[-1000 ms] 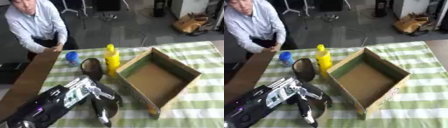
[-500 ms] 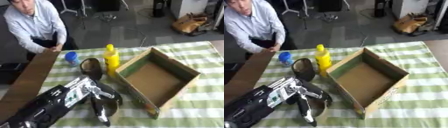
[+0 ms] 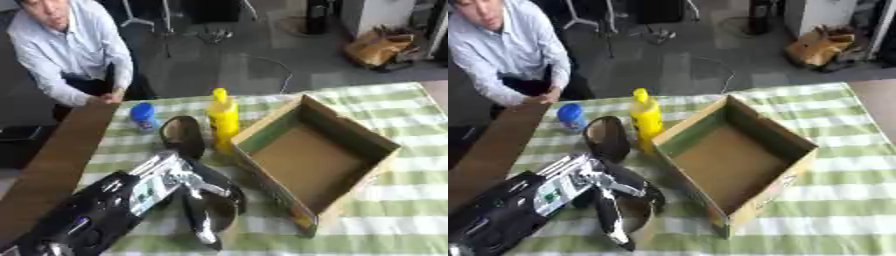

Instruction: Pick up objects on the table and place them in the box.

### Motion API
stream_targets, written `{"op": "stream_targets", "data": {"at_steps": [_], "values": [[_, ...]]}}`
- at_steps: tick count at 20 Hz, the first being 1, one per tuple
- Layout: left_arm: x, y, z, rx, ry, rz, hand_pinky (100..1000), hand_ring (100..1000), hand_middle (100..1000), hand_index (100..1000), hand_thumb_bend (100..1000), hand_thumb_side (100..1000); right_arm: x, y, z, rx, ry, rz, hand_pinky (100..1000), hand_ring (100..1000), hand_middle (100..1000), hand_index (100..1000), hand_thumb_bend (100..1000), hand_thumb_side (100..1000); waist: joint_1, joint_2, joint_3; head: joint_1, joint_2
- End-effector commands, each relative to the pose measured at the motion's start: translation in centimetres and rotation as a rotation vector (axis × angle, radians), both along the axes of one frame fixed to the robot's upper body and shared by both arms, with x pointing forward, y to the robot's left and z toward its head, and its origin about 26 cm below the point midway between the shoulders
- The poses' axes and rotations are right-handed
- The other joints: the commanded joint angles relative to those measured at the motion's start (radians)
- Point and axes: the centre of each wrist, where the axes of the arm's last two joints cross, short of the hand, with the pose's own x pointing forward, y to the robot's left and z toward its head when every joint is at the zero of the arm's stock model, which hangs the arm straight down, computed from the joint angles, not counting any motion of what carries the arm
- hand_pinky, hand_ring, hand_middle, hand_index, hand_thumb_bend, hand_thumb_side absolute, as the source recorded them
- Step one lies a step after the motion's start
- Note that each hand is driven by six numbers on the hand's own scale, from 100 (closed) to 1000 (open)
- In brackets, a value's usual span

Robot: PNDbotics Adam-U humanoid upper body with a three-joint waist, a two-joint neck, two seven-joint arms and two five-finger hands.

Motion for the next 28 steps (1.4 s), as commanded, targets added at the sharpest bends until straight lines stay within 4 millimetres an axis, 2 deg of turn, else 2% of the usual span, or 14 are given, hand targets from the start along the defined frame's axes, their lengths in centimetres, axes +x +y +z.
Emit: {"op": "stream_targets", "data": {"at_steps": [1, 2, 3, 8, 9, 12, 13, 14, 17, 18, 21, 28], "values": [[-0.3, 0.3, 1.8, 0.004, -0.002, -0.034, 229, 886, 855, 926, 419, 476, -0.5, 0.1, 0.9, -0.009, -0.037, 0.002, 851, 645, 534, 518, 100, 784, -0.003, -0.020, 0.002, 0.000, -0.001], [-0.6, 0.2, 2.2, -0.006, 0.000, -0.037, 229, 886, 855, 926, 419, 476, -0.5, 0.0, 0.9, -0.009, -0.037, 0.001, 851, 645, 534, 518, 100, 784, -0.002, -0.020, 0.002, 0.000, 0.001], [-0.8, 0.0, 2.6, -0.014, -0.001, -0.041, 218, 860, 811, 906, 388, 470, -0.5, 0.0, 0.9, -0.009, -0.036, 0.001, 851, 645, 535, 520, 100, 784, -0.001, -0.021, 0.003, 0.000, 0.001], [-2.3, -1.0, 4.4, -0.059, 0.014, -0.064, 188, 826, 775, 863, 374, 458, -0.5, 0.0, 0.9, -0.010, -0.035, -0.004, 851, 645, 535, 520, 100, 783, 0.004, -0.024, 0.006, -0.001, 0.005], [-2.6, -1.1, 4.6, -0.063, 0.016, -0.065, 173, 780, 747, 847, 369, 445, -0.5, 0.0, 0.9, -0.010, -0.035, -0.004, 851, 645, 535, 519, 100, 782, 0.005, -0.024, 0.006, -0.001, 0.005], [-3.1, -1.4, 4.8, -0.056, 0.010, -0.066, 179, 768, 745, 841, 375, 438, -0.5, 0.0, 0.8, -0.010, -0.037, -0.002, 851, 644, 534, 519, 100, 781, 0.006, -0.024, 0.008, -0.001, 0.003], [-3.1, -1.4, 4.7, -0.052, 0.009, -0.065, 129, 736, 717, 829, 340, 419, -0.5, 0.0, 0.8, -0.010, -0.037, -0.001, 850, 644, 535, 519, 100, 782, 0.006, -0.024, 0.008, -0.001, 0.002], [-3.2, -1.4, 4.6, -0.049, 0.011, -0.065, 129, 736, 717, 829, 340, 419, -0.5, -0.1, 0.9, -0.009, -0.038, -0.001, 850, 644, 535, 519, 100, 782, 0.006, -0.024, 0.008, -0.002, 0.001], [-3.3, -1.3, 4.6, -0.046, 0.004, -0.064, 103, 636, 645, 808, 245, 373, -0.5, -0.1, 0.8, -0.009, -0.037, -0.003, 851, 644, 535, 519, 100, 781, 0.005, -0.024, 0.009, -0.002, 0.003], [-3.3, -1.3, 4.9, -0.046, -0.005, -0.063, 103, 635, 643, 808, 242, 372, -0.5, -0.1, 0.8, -0.008, -0.035, -0.003, 851, 644, 535, 519, 100, 781, 0.004, -0.024, 0.010, -0.002, 0.003], [-3.6, -1.4, 5.8, -0.045, -0.031, -0.065, 100, 620, 623, 780, 160, 355, -0.5, -0.1, 0.7, -0.007, -0.033, -0.002, 851, 644, 535, 519, 100, 781, 0.004, -0.025, 0.012, -0.002, 0.001], [-4.2, -1.2, 8.2, -0.038, -0.097, -0.054, 100, 615, 611, 762, 107, 362, -0.5, -0.1, 0.7, -0.009, -0.029, -0.004, 851, 645, 535, 518, 100, 780, 0.006, -0.028, 0.014, -0.005, 0.002]]}}
